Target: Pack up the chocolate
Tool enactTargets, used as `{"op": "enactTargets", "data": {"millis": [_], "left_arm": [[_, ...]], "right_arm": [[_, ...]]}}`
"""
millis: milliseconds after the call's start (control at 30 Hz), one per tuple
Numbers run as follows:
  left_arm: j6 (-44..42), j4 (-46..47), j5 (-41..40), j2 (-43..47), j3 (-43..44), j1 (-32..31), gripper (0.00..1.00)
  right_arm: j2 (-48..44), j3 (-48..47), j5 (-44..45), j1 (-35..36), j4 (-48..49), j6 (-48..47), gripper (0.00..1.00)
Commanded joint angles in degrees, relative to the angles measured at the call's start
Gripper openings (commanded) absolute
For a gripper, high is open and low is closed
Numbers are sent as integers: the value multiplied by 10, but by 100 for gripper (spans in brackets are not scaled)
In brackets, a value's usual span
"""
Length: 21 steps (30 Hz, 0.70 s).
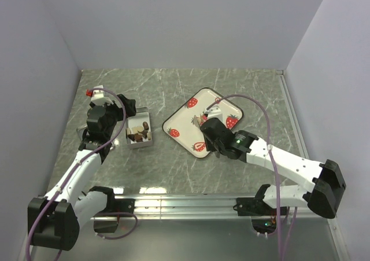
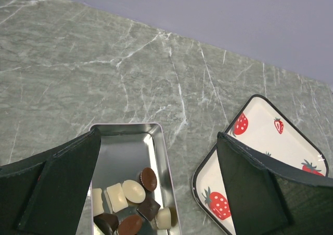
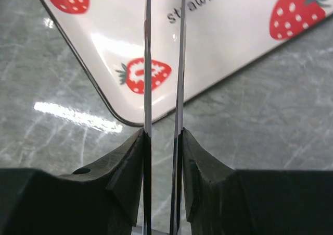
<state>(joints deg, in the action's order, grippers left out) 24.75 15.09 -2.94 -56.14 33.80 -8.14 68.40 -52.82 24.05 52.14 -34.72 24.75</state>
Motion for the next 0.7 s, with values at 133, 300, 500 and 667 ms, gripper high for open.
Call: {"op": "enactTargets", "data": {"millis": [133, 300, 500, 667], "left_arm": [[-1, 17, 2, -4, 18, -3, 99], [-2, 19, 2, -4, 18, -3, 99], [-1, 17, 2, -3, 19, -3, 99], [-1, 17, 0, 0, 17, -4, 99]], "right_arm": [[35, -54, -27, -5, 95, -37, 33], [57, -82, -45, 2, 119, -57, 32], [110, -144, -56, 49, 120, -84, 32], [176, -207, -68, 82, 106, -102, 32]]}}
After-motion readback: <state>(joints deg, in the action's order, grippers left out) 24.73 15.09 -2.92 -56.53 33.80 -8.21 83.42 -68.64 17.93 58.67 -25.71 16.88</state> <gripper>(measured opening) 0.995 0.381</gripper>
